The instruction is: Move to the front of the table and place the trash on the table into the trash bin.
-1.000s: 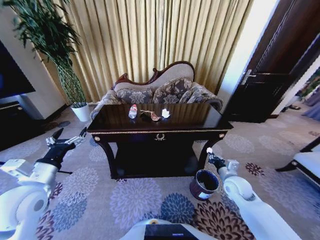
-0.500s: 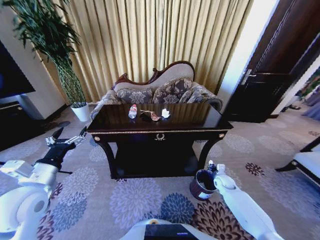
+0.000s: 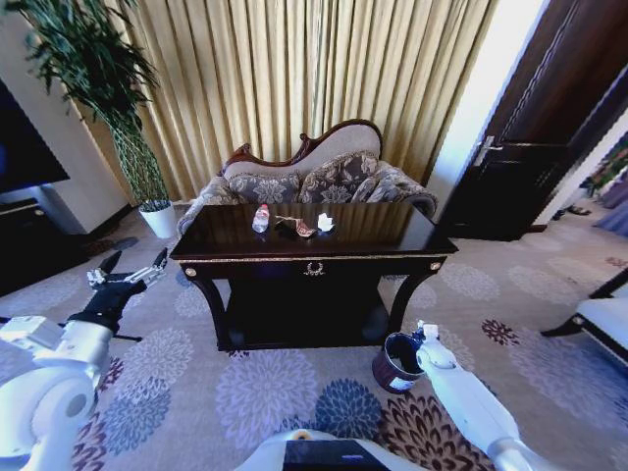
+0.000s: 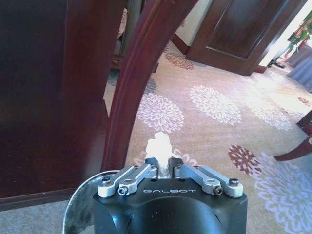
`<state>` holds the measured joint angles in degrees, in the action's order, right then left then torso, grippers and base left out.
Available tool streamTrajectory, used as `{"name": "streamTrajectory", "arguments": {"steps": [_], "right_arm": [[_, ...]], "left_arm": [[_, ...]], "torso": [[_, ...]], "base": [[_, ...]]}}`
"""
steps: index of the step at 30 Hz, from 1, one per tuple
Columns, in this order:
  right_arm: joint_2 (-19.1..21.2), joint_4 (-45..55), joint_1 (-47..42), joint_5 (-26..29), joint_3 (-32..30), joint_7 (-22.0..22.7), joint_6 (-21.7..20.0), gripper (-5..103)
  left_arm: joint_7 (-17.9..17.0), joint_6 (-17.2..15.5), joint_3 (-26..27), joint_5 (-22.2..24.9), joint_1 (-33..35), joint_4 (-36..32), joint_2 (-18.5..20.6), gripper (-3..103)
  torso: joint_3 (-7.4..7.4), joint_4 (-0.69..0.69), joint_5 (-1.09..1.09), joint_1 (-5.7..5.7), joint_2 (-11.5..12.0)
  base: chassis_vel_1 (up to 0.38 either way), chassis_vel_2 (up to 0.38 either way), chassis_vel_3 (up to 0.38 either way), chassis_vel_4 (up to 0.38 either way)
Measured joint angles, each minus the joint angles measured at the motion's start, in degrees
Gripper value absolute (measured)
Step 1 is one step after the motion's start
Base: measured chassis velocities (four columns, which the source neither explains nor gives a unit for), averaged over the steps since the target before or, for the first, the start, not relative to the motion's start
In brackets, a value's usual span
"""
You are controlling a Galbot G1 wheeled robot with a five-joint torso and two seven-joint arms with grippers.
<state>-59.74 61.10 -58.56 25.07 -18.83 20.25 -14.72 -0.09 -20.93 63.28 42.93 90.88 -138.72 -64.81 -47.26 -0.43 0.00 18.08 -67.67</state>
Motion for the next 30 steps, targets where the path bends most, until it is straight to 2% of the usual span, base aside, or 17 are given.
{"name": "streamTrajectory", "arguments": {"steps": [2,5,6,9,11,13,14,16,17,21,23,24,26,30], "right_arm": [[0.00,0.43,-0.39,-0.02,-0.31,0.06,-0.03,15],[0.19,1.73,-1.51,0.03,-1.03,0.16,-0.06,32],[0.19,1.73,-1.51,0.03,-1.03,0.16,-0.06,32],[0.39,2.36,-2.21,0.19,-1.43,0.32,-0.07,49],[0.42,2.47,-2.31,0.21,-1.50,0.34,-0.07,49],[0.50,2.64,-2.44,0.27,-1.62,0.43,-0.08,60],[0.50,2.64,-2.44,0.27,-1.62,0.43,-0.08,60],[0.44,2.67,-2.33,0.37,-1.69,0.70,-0.08,71],[0.44,2.67,-2.33,0.37,-1.69,0.70,-0.08,71],[0.51,3.38,-2.29,1.14,-1.68,1.63,-0.08,91],[0.61,3.63,-2.38,1.49,-1.68,1.68,-0.08,91],[0.79,3.97,-2.56,1.92,-1.68,1.70,-0.15,96],[0.92,4.21,-2.78,2.16,-1.69,1.70,-0.22,99],[1.13,4.55,-3.29,2.09,-1.70,1.69,-0.31,100]], "left_arm": [[0.00,0.00,-0.01,0.00,-0.01,-0.15,-0.01,100],[-0.01,-0.05,-0.14,0.00,-0.01,-0.89,-0.15,100],[-0.01,-0.05,-0.14,0.00,-0.01,-0.89,-0.15,100],[-0.01,-0.09,-0.19,0.01,0.02,-1.11,-0.30,100],[-0.01,-0.10,-0.17,0.01,0.08,-1.15,-0.32,100],[-0.01,-0.10,-0.03,0.02,0.31,-1.22,-0.31,100],[-0.01,-0.10,-0.03,0.02,0.31,-1.22,-0.31,100],[-0.03,-0.09,0.05,0.06,0.36,-1.29,-0.26,100],[-0.03,-0.09,0.05,0.06,0.36,-1.29,-0.26,100],[-0.09,-0.08,0.05,0.15,0.02,-1.39,-0.07,100],[-0.10,-0.08,0.02,0.19,-0.07,-1.39,-0.05,100],[-0.11,-0.08,-0.04,0.22,-0.17,-1.39,-0.07,100],[-0.11,-0.08,-0.10,0.23,-0.18,-1.39,-0.17,100],[-0.11,-0.08,-0.24,0.24,0.05,-1.38,-0.52,100]], "torso": [[0.00,0.00,0.00,0.00,0.00],[0.00,0.01,0.00,0.00,0.00],[0.00,0.01,0.00,0.00,0.00],[0.00,0.01,0.00,0.00,0.00],[0.00,0.00,0.00,0.00,0.00],[0.00,0.01,0.00,0.00,0.00],[0.00,0.01,0.00,0.00,0.00],[0.00,0.01,0.00,0.00,0.00],[0.00,0.01,0.00,0.00,0.00],[0.00,0.01,-0.01,0.00,0.00],[0.00,0.01,0.00,0.00,0.00],[0.00,0.01,0.00,0.00,0.00],[0.00,0.01,0.00,0.00,0.00],[0.00,0.00,0.00,0.00,0.00]], "base": [[0.000,0.000,0.000,0.000],[0.000,0.000,0.000,0.000],[0.000,0.000,0.000,0.000],[0.000,0.000,0.000,0.000],[0.000,0.000,0.000,0.000],[0.000,0.000,0.000,0.000],[0.000,0.000,0.000,0.000],[0.000,0.000,0.000,0.000],[0.000,0.000,0.000,0.000],[0.000,0.000,0.000,0.000],[0.000,0.000,0.000,0.000],[0.000,0.000,0.000,0.000],[0.000,0.000,0.000,0.000],[0.000,0.000,0.000,0.000]]}}
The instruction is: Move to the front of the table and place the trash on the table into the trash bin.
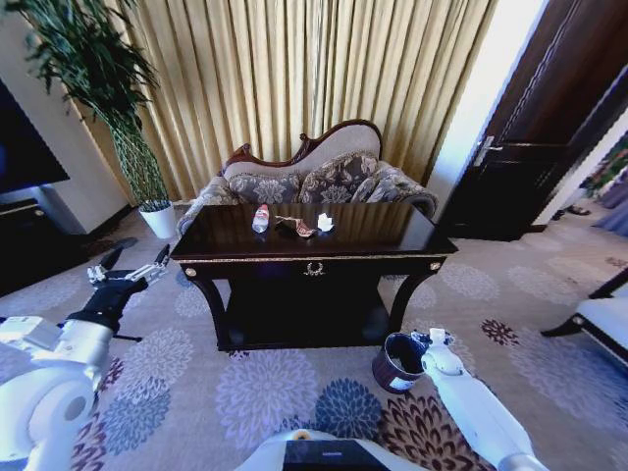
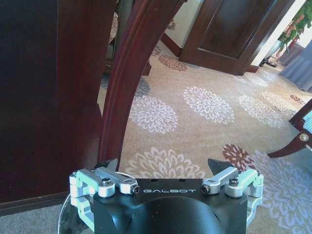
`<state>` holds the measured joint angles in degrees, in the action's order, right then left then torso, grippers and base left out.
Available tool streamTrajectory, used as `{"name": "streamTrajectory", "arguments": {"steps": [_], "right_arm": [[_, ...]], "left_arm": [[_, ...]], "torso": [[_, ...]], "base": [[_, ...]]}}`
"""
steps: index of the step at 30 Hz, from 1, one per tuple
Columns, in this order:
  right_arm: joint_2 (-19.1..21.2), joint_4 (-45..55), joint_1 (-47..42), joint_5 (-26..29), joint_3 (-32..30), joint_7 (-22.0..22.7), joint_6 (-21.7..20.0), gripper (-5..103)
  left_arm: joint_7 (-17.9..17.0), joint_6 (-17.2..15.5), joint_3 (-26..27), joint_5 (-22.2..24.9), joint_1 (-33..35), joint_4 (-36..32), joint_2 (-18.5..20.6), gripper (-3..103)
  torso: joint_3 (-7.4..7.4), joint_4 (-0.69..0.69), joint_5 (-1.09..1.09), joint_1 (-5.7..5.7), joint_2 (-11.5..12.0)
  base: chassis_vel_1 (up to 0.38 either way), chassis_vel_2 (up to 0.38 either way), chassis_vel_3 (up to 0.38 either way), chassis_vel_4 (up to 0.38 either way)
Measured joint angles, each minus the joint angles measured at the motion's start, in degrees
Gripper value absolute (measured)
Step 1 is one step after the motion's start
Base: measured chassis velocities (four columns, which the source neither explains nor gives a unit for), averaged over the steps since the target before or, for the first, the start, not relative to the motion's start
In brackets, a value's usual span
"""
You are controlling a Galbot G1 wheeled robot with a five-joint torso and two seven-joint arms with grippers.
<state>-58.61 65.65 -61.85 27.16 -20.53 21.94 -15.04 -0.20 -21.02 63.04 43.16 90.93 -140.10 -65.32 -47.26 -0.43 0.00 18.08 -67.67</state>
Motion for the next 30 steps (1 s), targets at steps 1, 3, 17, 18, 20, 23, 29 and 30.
{"name": "streamTrajectory", "arguments": {"steps": [1,3,17,18,20,23,29,30], "right_arm": [[0.00,0.00,0.00,0.00,0.00,0.00,0.00,100],[0.06,0.16,-0.01,-0.01,0.03,-0.02,-0.02,100],[1.58,17.52,-7.02,6.27,-3.66,-0.71,-1.83,100],[2.24,21.52,-8.20,7.31,-4.44,-0.82,-1.71,100],[2.84,24.99,-9.09,8.59,-5.12,-0.83,-1.62,100],[4.69,35.97,-11.57,12.86,-7.23,-0.46,-1.52,100],[7.27,55.46,-16.39,16.92,-9.89,1.62,-2.33,100],[7.56,60.38,-18.47,17.15,-10.55,2.06,-2.45,100]], "left_arm": [[0.00,0.00,0.00,0.00,0.00,0.00,0.00,100],[0.00,0.00,0.00,0.00,-0.01,0.02,-0.02,100],[0.02,0.10,0.00,0.20,-0.37,0.69,-0.05,100],[0.02,0.24,0.00,0.23,-0.41,0.81,-0.06,100],[0.02,0.32,-0.04,0.26,-0.50,0.91,-0.05,100],[0.04,0.83,-0.17,0.59,-0.65,1.09,0.03,100],[0.06,1.81,-0.21,1.19,-0.92,1.45,0.23,100],[0.07,2.24,-0.28,1.29,-1.05,1.62,0.17,100]], "torso": [[0.00,0.00,0.00,0.00,0.00],[0.00,0.00,0.00,0.00,0.00],[0.00,0.00,-0.01,0.00,0.00],[0.00,0.01,0.01,0.00,0.00],[0.00,0.01,0.02,0.00,-0.01],[0.00,0.01,0.01,0.00,-0.01],[0.00,0.01,0.01,0.00,-0.01],[0.01,0.01,0.02,0.00,-0.01]], "base": [[0.000,0.000,0.000,0.000],[0.000,0.000,0.000,0.000],[0.000,0.000,0.000,0.000],[0.000,0.000,0.000,0.000],[0.000,0.000,0.000,0.000],[0.000,0.000,0.000,0.000],[0.000,0.000,0.000,0.000],[0.000,0.000,0.000,0.000]]}}
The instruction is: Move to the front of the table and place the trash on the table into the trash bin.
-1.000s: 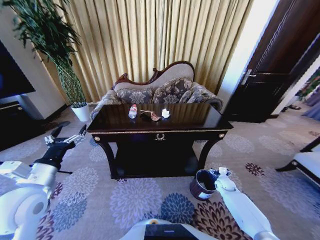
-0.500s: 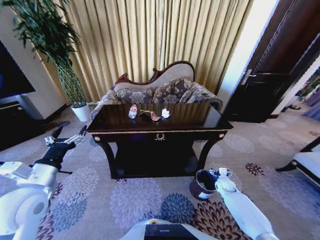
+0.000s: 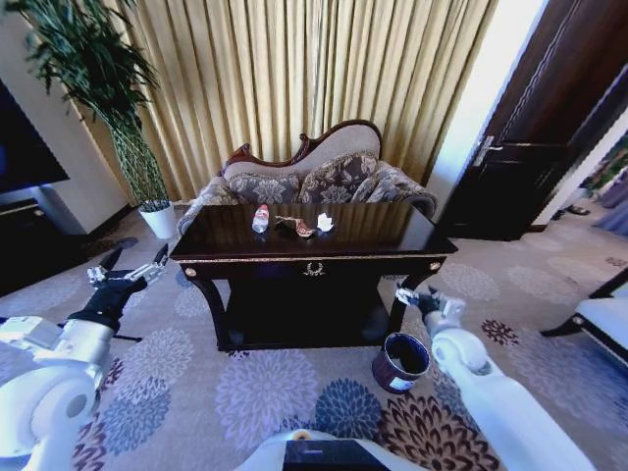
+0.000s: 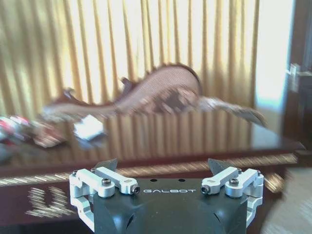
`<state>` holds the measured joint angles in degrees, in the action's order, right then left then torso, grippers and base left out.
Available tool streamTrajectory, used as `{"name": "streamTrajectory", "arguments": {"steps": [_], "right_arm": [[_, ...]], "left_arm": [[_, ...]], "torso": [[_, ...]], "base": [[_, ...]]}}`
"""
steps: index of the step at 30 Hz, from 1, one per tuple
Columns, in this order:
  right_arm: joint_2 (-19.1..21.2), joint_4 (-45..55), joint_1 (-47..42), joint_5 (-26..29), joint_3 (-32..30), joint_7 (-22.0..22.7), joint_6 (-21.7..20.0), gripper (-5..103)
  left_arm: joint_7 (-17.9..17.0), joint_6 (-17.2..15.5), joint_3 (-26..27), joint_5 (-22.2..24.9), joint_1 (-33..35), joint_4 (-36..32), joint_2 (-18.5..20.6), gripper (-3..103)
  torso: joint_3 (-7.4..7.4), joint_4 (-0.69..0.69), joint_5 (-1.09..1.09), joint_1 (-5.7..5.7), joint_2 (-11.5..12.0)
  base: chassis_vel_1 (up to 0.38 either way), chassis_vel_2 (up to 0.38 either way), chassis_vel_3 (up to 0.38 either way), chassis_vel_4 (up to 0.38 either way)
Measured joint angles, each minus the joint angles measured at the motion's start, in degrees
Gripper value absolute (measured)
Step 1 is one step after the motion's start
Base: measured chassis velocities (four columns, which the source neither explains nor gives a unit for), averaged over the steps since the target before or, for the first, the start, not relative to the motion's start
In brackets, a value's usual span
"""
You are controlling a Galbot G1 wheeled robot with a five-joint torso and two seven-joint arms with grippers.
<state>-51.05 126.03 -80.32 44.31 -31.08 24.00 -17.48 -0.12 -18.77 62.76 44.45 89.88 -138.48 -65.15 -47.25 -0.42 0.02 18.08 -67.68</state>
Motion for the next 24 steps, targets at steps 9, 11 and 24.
{"name": "streamTrajectory", "arguments": {"steps": [9,11,24], "right_arm": [[-1.09,11.19,-6.47,-2.22,-3.15,1.17,0.17,100],[-1.23,11.98,-6.76,-2.62,-3.96,1.16,0.36,100],[-0.17,12.32,-5.99,-2.55,-4.22,-1.30,0.25,100]], "left_arm": [[0.04,0.12,-0.05,0.64,-0.43,0.15,0.14,100],[0.04,0.02,-0.07,0.82,-0.45,0.15,0.33,100],[-0.19,-2.19,0.24,0.77,0.17,-0.66,0.27,100]], "torso": [[0.00,-0.01,-0.03,0.00,0.00],[0.00,-0.01,-0.02,0.00,0.00],[-0.01,0.00,-0.02,0.00,0.01]], "base": [[0.000,0.000,0.000,0.000],[0.000,0.000,0.000,0.000],[0.000,0.000,0.000,0.000]]}}
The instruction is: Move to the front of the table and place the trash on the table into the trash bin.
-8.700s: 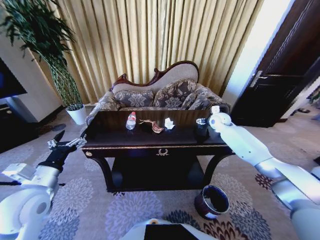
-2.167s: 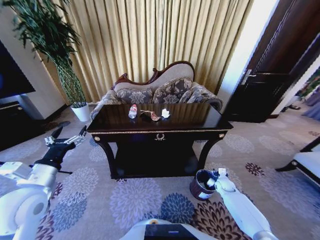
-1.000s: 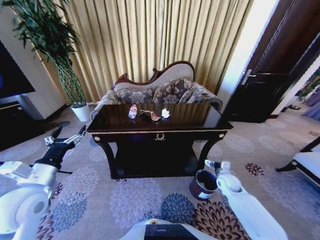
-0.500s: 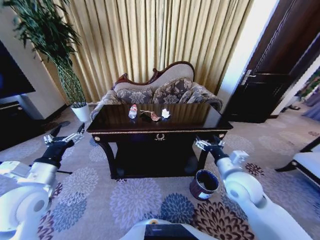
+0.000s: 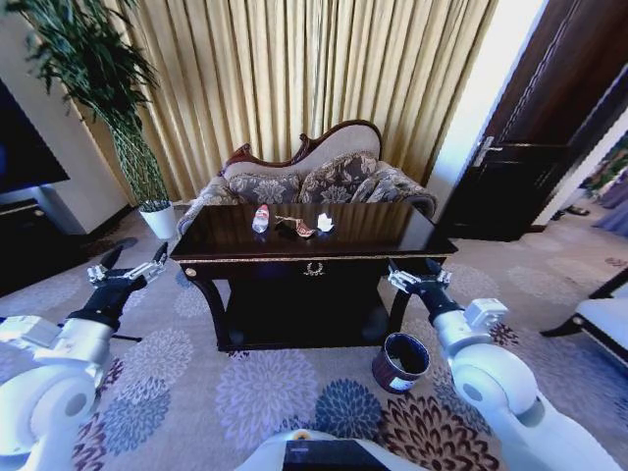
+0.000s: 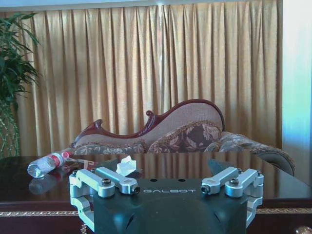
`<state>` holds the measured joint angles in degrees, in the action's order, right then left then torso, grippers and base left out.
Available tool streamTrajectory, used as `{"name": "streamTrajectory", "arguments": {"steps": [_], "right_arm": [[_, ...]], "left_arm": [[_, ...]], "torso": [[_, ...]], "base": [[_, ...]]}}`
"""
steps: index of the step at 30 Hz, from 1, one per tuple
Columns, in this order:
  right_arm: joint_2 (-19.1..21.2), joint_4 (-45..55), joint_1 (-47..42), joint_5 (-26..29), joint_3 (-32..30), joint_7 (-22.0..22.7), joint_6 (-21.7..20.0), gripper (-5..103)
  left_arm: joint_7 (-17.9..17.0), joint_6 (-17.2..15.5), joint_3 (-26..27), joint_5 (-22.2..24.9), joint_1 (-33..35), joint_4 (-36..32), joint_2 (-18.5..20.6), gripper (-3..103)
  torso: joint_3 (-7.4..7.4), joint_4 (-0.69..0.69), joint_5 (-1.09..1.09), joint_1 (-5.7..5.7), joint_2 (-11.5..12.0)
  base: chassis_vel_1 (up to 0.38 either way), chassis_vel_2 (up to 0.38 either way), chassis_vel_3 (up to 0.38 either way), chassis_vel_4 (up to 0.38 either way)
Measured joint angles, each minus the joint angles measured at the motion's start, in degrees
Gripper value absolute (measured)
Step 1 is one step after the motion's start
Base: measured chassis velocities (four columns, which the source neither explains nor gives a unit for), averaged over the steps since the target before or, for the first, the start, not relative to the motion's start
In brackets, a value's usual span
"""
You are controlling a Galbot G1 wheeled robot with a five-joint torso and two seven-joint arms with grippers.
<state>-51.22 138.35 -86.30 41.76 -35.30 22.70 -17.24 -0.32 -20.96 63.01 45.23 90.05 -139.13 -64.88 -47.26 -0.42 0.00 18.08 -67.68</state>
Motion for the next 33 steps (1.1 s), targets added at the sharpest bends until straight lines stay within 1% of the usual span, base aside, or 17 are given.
{"name": "streamTrajectory", "arguments": {"steps": [2,3,4,5,7,8,9,14,29,31,32,33], "right_arm": [[0.13,-0.08,0.17,-0.03,0.46,-0.05,0.02,100],[0.13,-0.08,0.17,-0.03,0.46,-0.05,0.02,100],[0.13,-0.14,0.23,-0.09,0.75,-0.05,0.06,100],[0.13,-0.14,0.23,-0.09,0.75,-0.05,0.06,100],[0.11,-0.27,0.47,-0.27,1.18,-0.06,0.18,100],[0.11,-0.27,0.47,-0.27,1.18,-0.06,0.18,100],[0.12,-0.39,0.59,-0.28,1.34,-0.05,0.42,100],[0.20,-0.71,0.84,-0.24,1.42,-0.05,0.92,100],[0.37,-0.18,0.57,-0.27,1.91,-0.01,1.19,100],[1.16,0.18,0.54,0.17,2.43,0.02,1.31,100],[1.16,0.18,0.54,0.17,2.43,0.02,1.31,100],[1.93,0.41,0.71,1.53,2.89,0.07,1.29,100]], "left_arm": [[-1.00,-2.36,0.15,-0.01,-0.01,-0.59,0.05,100],[-1.00,-2.36,0.15,-0.01,-0.01,-0.59,0.05,100],[-1.58,-3.96,0.24,0.00,-0.01,-0.93,0.07,100],[-1.58,-3.96,0.24,0.00,-0.01,-0.93,0.07,100],[-2.51,-5.91,0.26,-0.15,-0.08,-1.38,0.09,100],[-2.51,-5.91,0.26,-0.15,-0.08,-1.38,0.09,100],[-3.13,-7.32,0.27,-0.27,-0.23,-1.67,0.14,100],[-3.76,-8.87,0.27,-0.52,-0.39,-2.00,0.21,100],[-3.70,-8.69,-0.04,-1.32,-0.38,-1.88,-0.01,100],[-3.57,-7.22,-0.11,-1.31,-0.08,-1.81,-0.23,100],[-3.57,-7.22,-0.11,-1.31,-0.08,-1.81,-0.23,100],[-3.32,-6.24,-0.11,-1.25,0.10,-1.77,-0.38,100]], "torso": [[0.00,0.00,0.00,-0.01,0.00],[0.00,0.00,0.00,-0.01,0.00],[0.00,0.00,0.00,-0.01,0.00],[0.00,0.00,0.00,-0.01,0.00],[0.00,0.00,0.00,-0.01,0.00],[0.00,0.00,0.00,-0.01,0.00],[0.00,0.00,0.00,-0.01,0.00],[0.00,0.00,0.00,-0.01,0.00],[-0.02,-0.01,0.00,0.05,0.03],[-0.02,-0.01,0.01,0.05,0.03],[-0.02,-0.01,0.01,0.05,0.03],[-0.02,0.00,-0.01,0.06,0.03]], "base": [[0.000,0.000,0.000,0.000],[0.000,0.000,0.000,0.000],[-0.058,0.056,0.034,-0.040],[-0.058,0.056,0.034,-0.040],[-0.069,0.079,0.070,-0.088],[-0.081,0.079,0.084,-0.096],[-0.121,0.104,0.122,-0.125],[-0.156,0.192,0.165,-0.153],[-0.237,0.232,0.247,-0.232],[-0.117,0.144,0.125,-0.165],[-0.084,0.128,0.125,-0.165],[-0.084,0.070,0.060,-0.094]]}}
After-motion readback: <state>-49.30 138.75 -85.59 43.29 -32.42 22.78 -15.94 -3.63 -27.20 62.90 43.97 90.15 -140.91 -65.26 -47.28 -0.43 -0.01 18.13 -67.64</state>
